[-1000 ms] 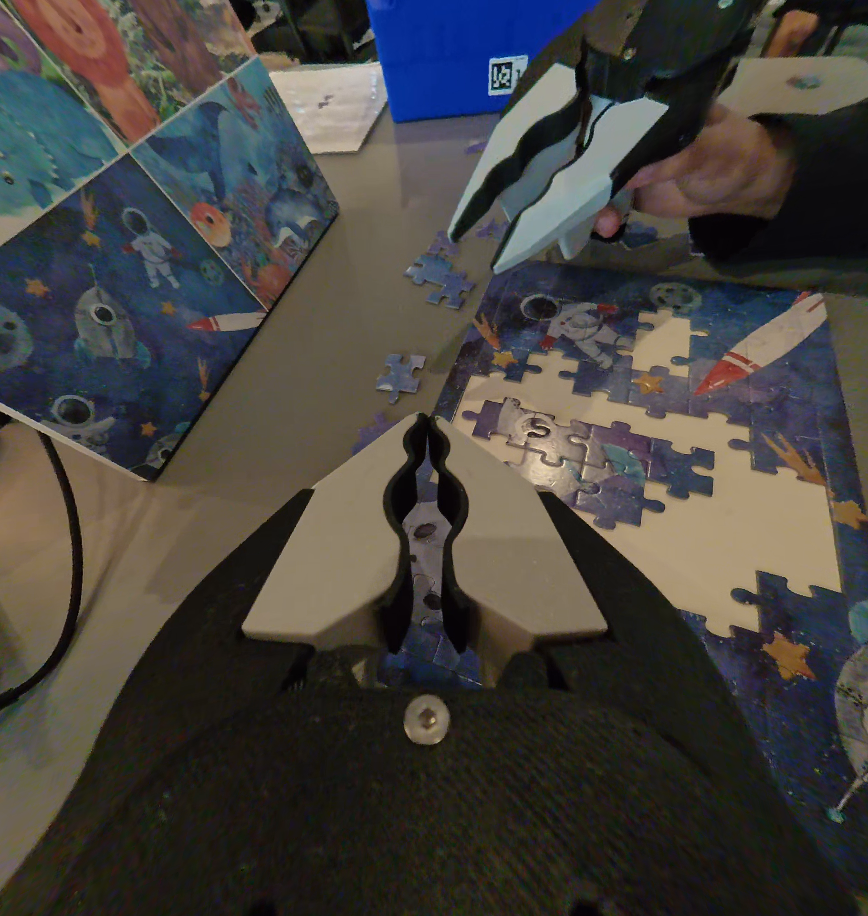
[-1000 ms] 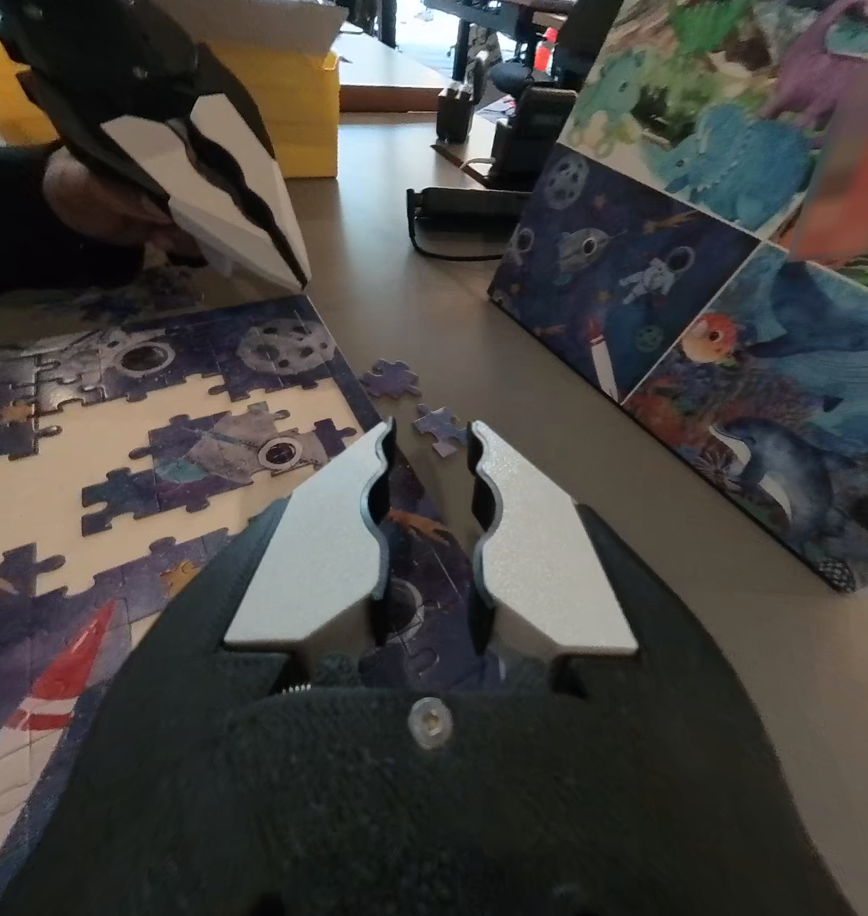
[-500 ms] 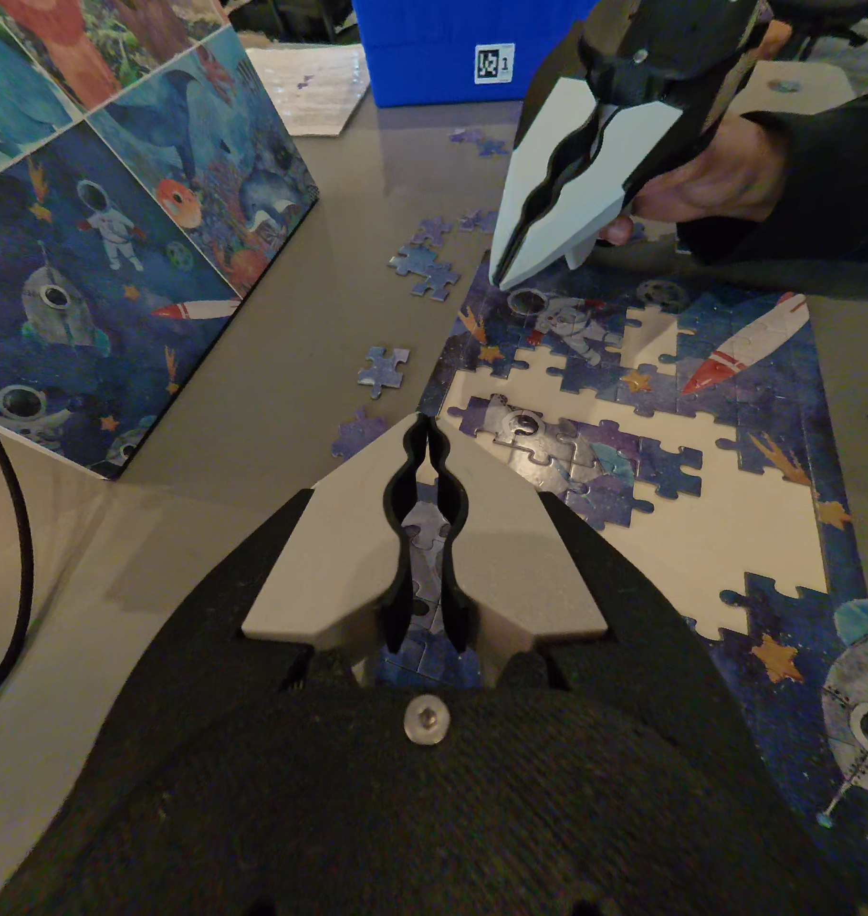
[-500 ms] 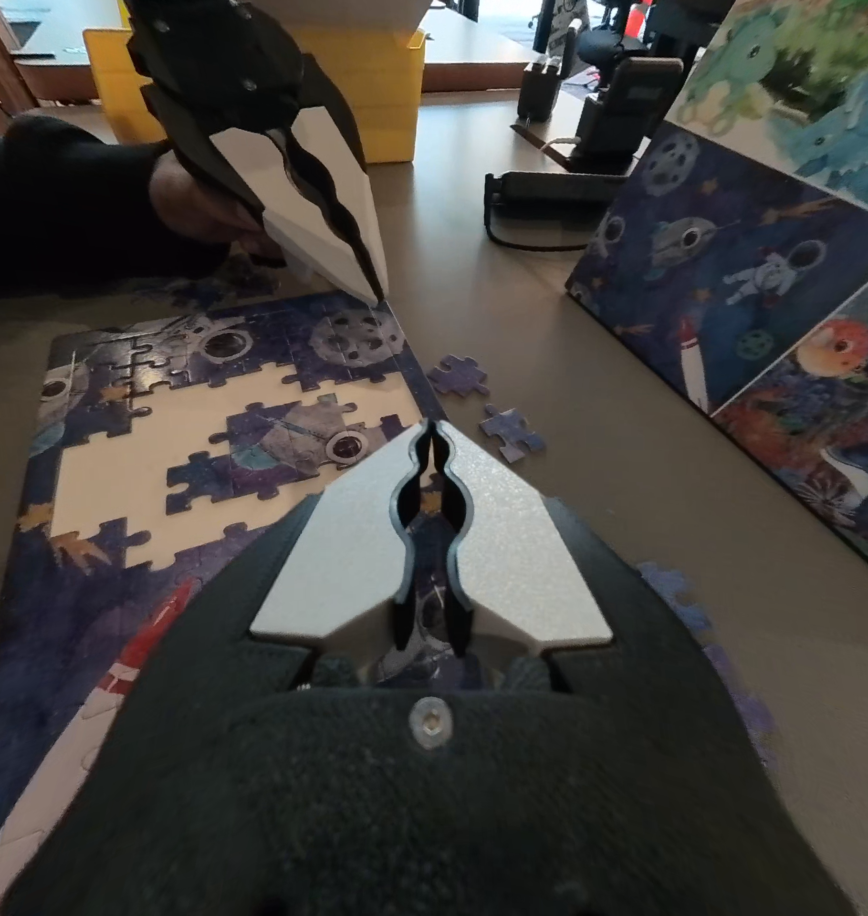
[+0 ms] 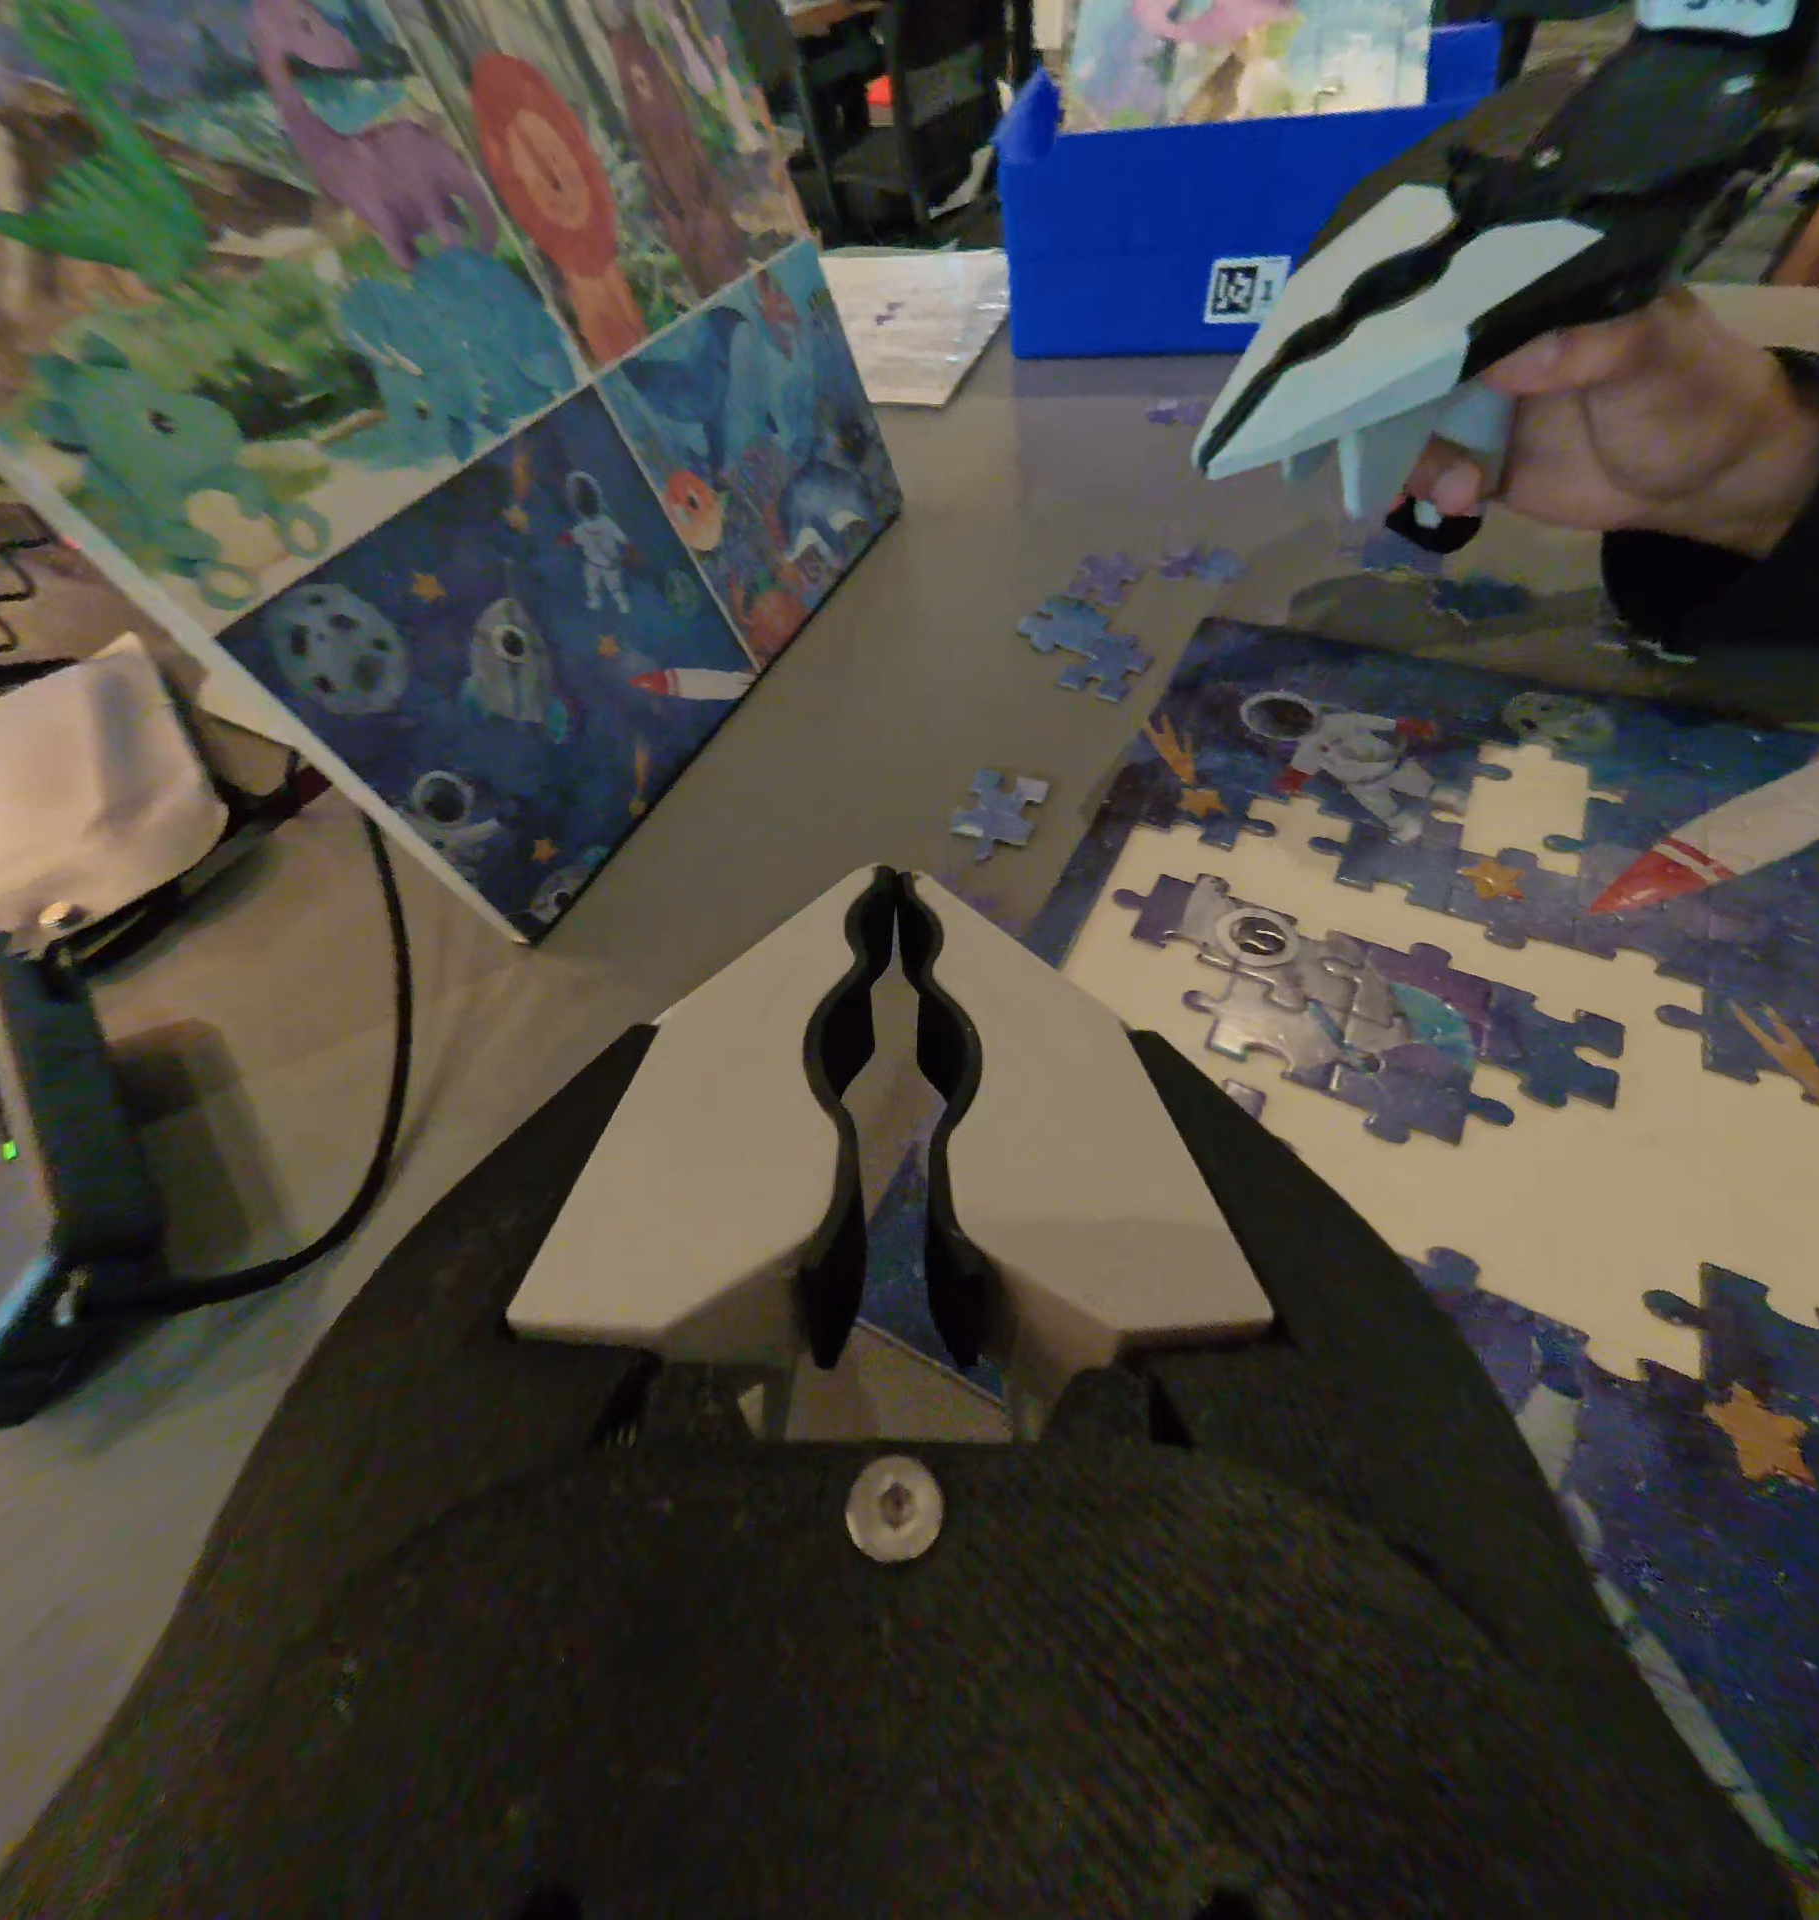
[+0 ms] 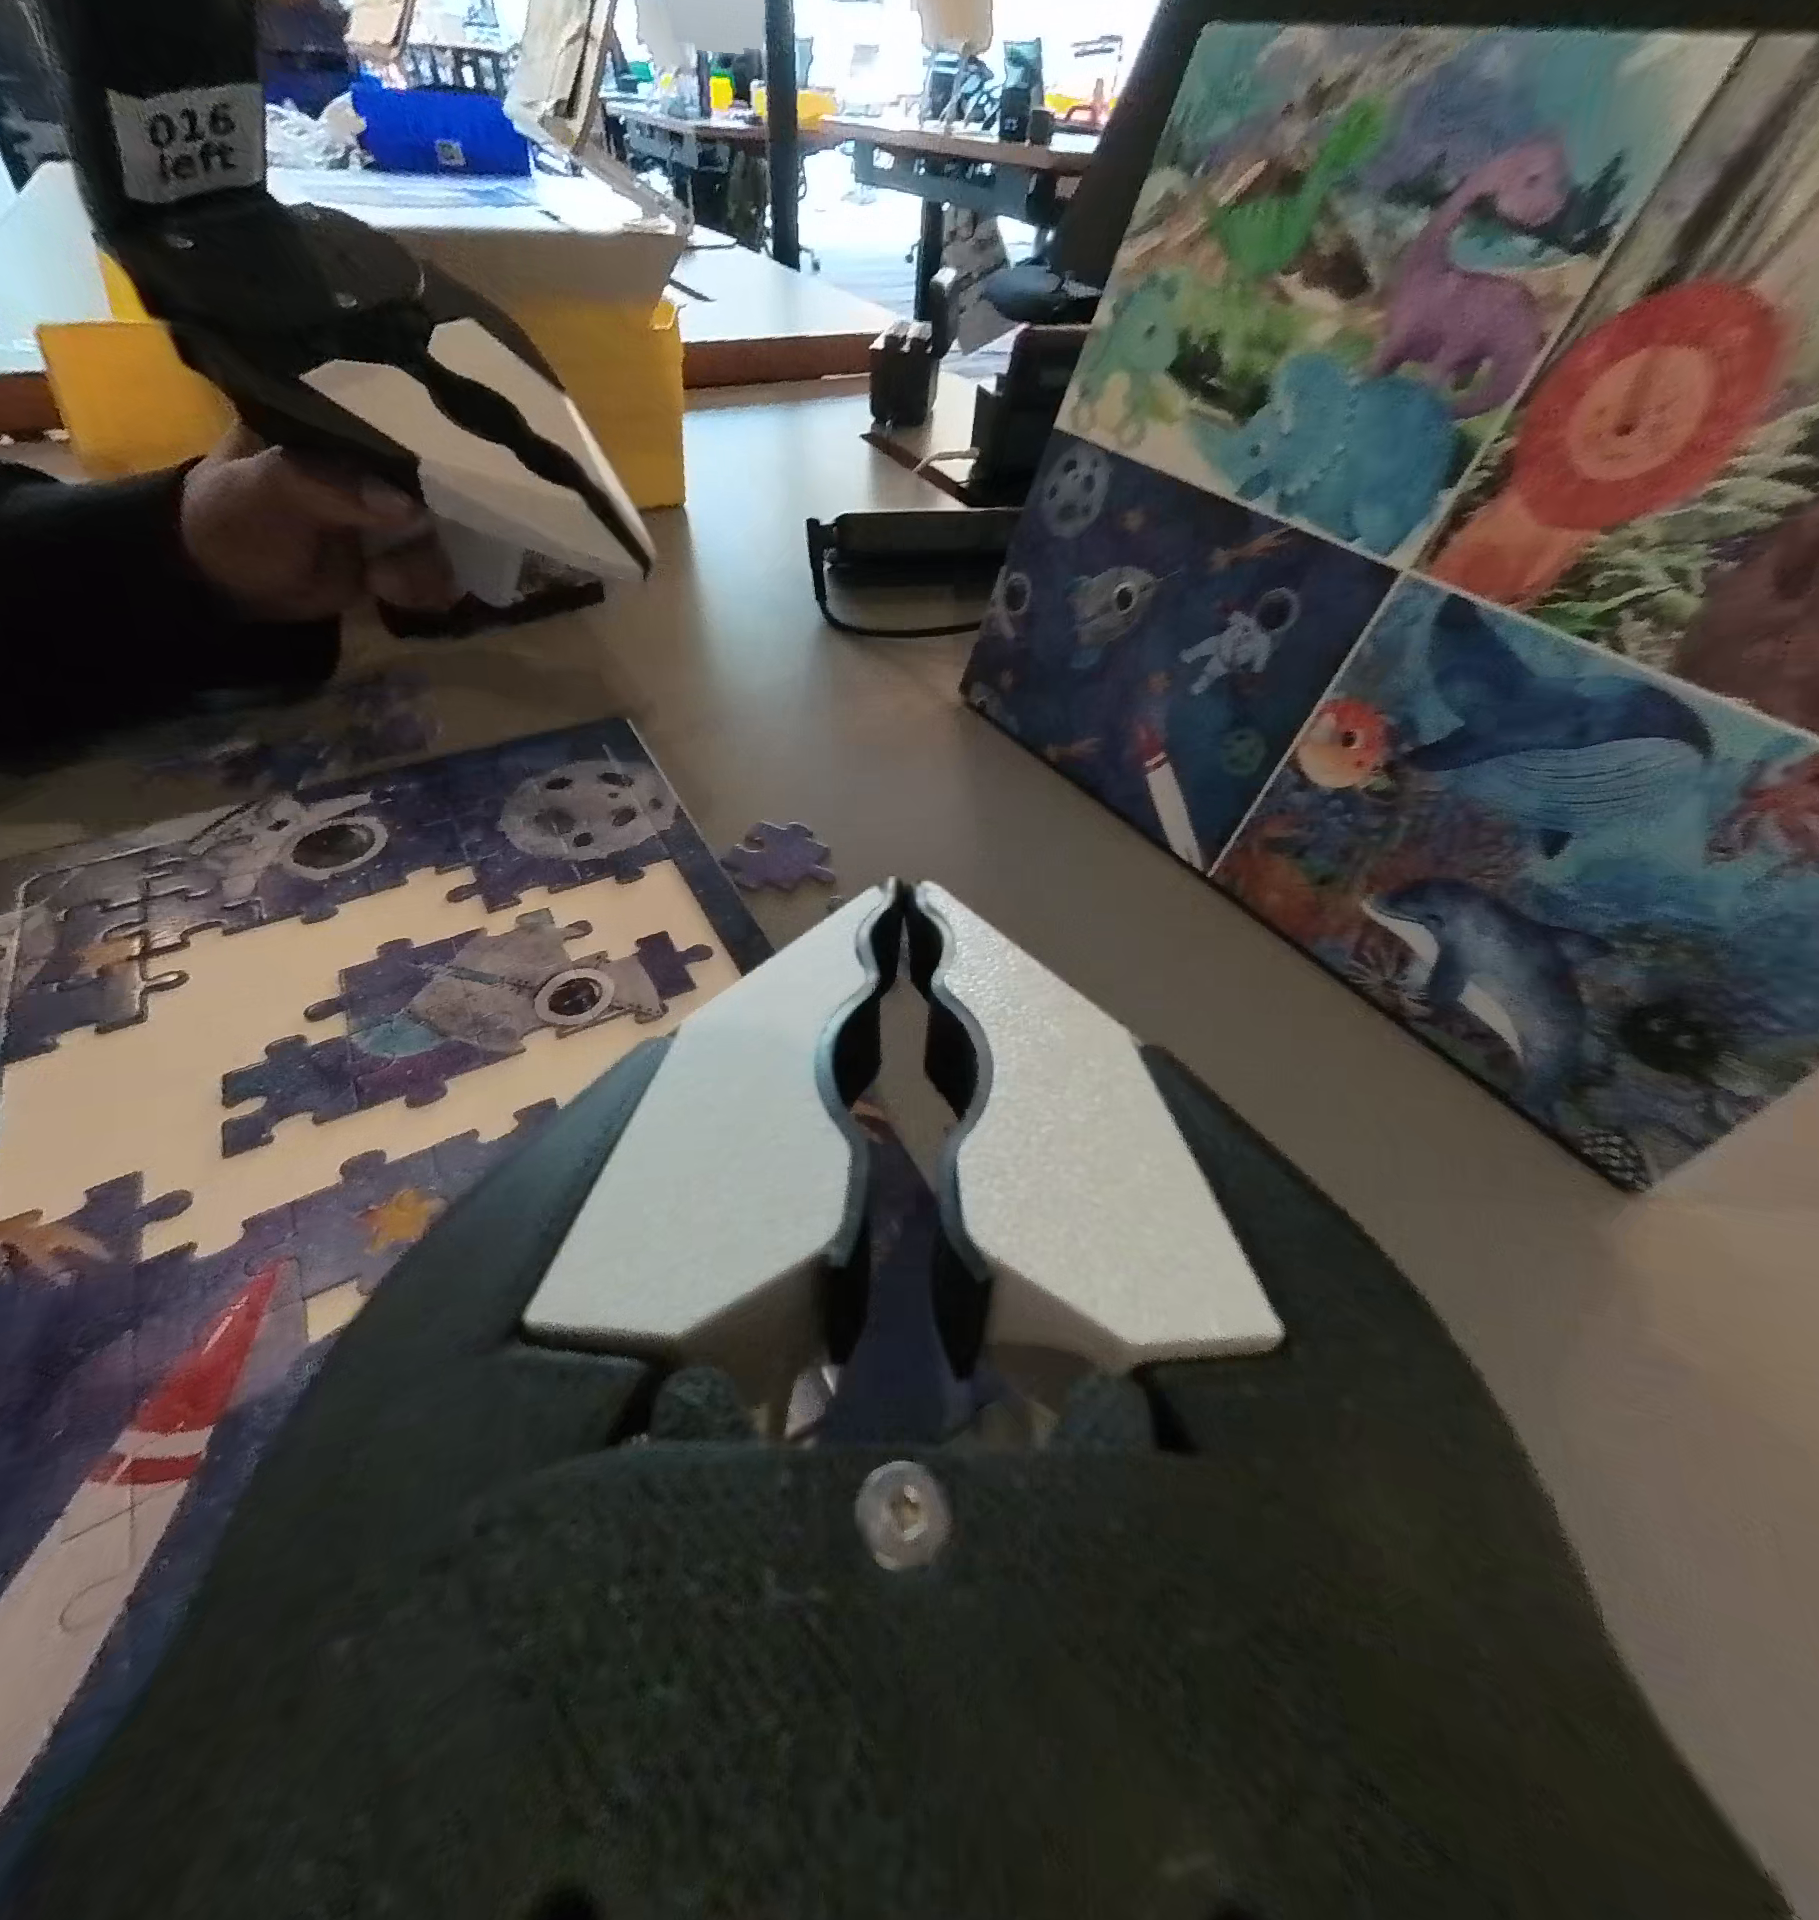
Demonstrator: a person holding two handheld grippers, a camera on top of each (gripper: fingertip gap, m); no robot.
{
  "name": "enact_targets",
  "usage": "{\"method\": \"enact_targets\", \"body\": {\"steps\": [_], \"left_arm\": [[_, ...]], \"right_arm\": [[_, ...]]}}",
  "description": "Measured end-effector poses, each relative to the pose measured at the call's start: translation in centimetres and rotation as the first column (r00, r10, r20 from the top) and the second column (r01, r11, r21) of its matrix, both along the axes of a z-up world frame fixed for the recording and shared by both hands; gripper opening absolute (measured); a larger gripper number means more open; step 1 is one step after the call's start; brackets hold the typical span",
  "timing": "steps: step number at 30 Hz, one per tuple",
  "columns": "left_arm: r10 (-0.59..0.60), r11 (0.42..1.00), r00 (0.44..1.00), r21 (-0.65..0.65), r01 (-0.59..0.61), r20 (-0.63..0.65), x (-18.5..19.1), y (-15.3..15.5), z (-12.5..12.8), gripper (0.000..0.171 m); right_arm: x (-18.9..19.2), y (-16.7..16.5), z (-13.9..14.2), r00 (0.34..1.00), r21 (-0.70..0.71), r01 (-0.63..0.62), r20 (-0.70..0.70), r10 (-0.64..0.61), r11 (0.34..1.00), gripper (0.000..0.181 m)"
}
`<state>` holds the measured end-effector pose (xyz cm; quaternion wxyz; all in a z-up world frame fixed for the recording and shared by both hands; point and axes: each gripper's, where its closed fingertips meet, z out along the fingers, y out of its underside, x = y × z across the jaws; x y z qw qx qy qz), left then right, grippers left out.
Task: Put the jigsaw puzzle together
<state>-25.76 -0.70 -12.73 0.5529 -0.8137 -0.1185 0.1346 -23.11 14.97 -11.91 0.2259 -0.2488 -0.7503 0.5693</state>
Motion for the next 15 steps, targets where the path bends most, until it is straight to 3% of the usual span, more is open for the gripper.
{"method": "enact_targets", "body": {"steps": [6,10,15], "left_arm": [[0.012,1.000,1.000,-0.010,-0.012,0.023,-0.4,-0.2,-0.7,0.000],[0.012,0.997,1.000,-0.075,-0.011,0.017,-0.5,0.0,-2.2,0.000],[0.002,0.998,0.999,-0.059,0.000,0.038,-0.3,0.2,-2.2,0.000]], "right_arm": [[-0.1,0.5,0.7,1.000,-0.033,0.016,-0.009,-0.017,0.999,0.000],[0.2,-0.3,0.3,1.000,-0.014,-0.004,-0.005,0.004,1.000,0.000],[0.7,-1.7,-0.7,0.999,0.013,-0.039,0.016,0.038,0.999,0.000]]}}
